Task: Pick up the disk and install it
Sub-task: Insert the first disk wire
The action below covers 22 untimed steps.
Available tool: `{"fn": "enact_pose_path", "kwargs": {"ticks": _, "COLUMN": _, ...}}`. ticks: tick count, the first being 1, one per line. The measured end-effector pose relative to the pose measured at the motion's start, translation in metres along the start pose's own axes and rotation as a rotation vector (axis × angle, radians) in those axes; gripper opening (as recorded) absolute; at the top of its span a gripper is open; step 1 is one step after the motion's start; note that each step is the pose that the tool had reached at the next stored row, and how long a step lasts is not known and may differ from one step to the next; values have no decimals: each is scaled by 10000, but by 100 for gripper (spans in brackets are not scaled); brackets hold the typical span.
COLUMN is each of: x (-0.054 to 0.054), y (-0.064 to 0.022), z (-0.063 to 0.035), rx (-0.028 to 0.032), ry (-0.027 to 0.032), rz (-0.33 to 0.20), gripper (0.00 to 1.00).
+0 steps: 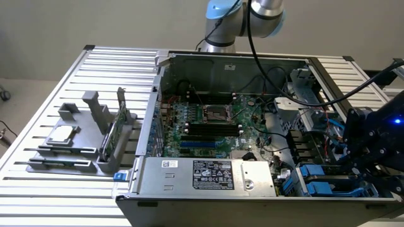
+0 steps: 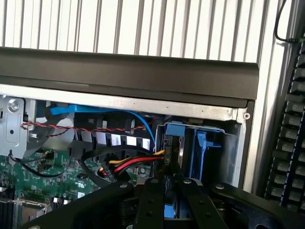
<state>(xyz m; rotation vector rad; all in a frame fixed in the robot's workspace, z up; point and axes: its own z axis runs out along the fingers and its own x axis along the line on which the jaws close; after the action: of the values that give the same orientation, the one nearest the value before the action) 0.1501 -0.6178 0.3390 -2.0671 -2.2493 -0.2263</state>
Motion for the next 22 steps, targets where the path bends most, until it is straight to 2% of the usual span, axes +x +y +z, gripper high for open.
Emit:
{"fn": "enact_pose_path", "kwargs": {"ticks": 10, "x": 21, "y": -16, "z": 14, "rx": -75, "ry": -12, "rz": 175, "gripper": 18}}
{"fn": "enact_pose_path", "kwargs": {"ticks": 18, "x": 21, "y": -24, "z": 30, "rx": -210, "ry": -31, "rz": 177, "gripper": 18}}
{"fn": "enact_pose_path", "kwargs": {"ticks": 22, "x": 22, "y": -49, "z": 34, "rx": -224, "ry": -32, "rz": 196, "gripper": 18}}
